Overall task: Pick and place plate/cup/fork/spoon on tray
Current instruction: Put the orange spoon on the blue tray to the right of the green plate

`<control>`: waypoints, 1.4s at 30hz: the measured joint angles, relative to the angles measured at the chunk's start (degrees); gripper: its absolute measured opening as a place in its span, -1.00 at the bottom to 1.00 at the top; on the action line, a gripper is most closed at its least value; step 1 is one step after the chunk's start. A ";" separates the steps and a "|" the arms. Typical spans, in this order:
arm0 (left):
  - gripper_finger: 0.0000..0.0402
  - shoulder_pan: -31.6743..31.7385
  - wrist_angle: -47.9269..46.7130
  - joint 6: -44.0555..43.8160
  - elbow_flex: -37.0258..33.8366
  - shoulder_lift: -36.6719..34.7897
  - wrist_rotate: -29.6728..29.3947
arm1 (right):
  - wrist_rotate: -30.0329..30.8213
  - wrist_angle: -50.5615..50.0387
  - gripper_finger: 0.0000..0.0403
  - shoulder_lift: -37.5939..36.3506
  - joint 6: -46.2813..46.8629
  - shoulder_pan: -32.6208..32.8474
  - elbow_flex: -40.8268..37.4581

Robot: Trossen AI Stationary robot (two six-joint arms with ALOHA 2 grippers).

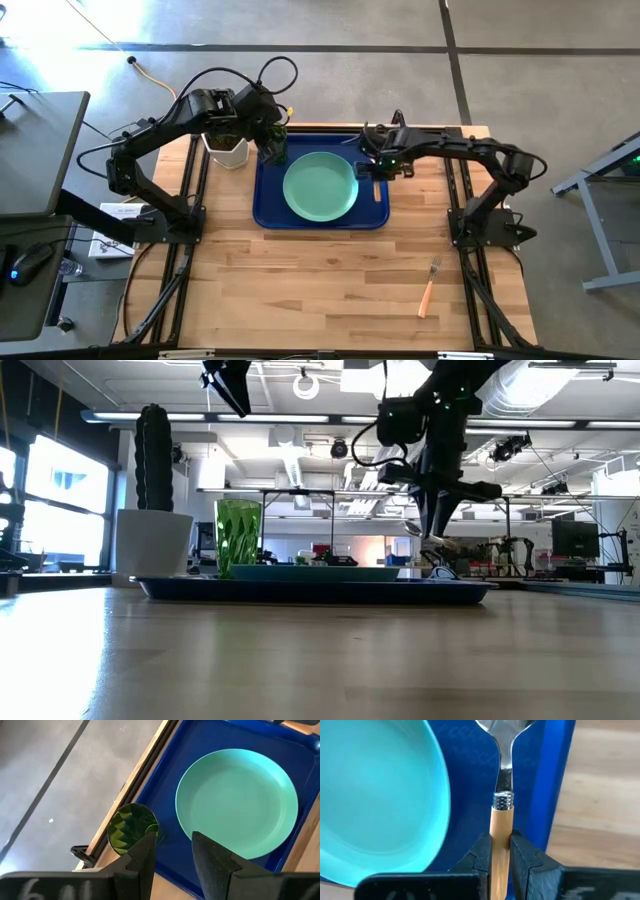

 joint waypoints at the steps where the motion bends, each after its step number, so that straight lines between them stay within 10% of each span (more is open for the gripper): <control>1: -0.43 -0.01 -0.01 0.43 0.00 0.00 0.00 | 0.49 0.14 -0.92 0.00 1.57 0.85 -0.03; 12: -0.43 -0.02 -0.21 2.34 0.00 0.00 0.21 | 3.44 4.31 -0.92 1.66 14.80 7.25 -0.11; 42: -0.43 -0.02 -0.40 3.58 0.00 0.00 1.78 | -5.30 9.88 -0.92 14.82 7.66 2.53 -0.14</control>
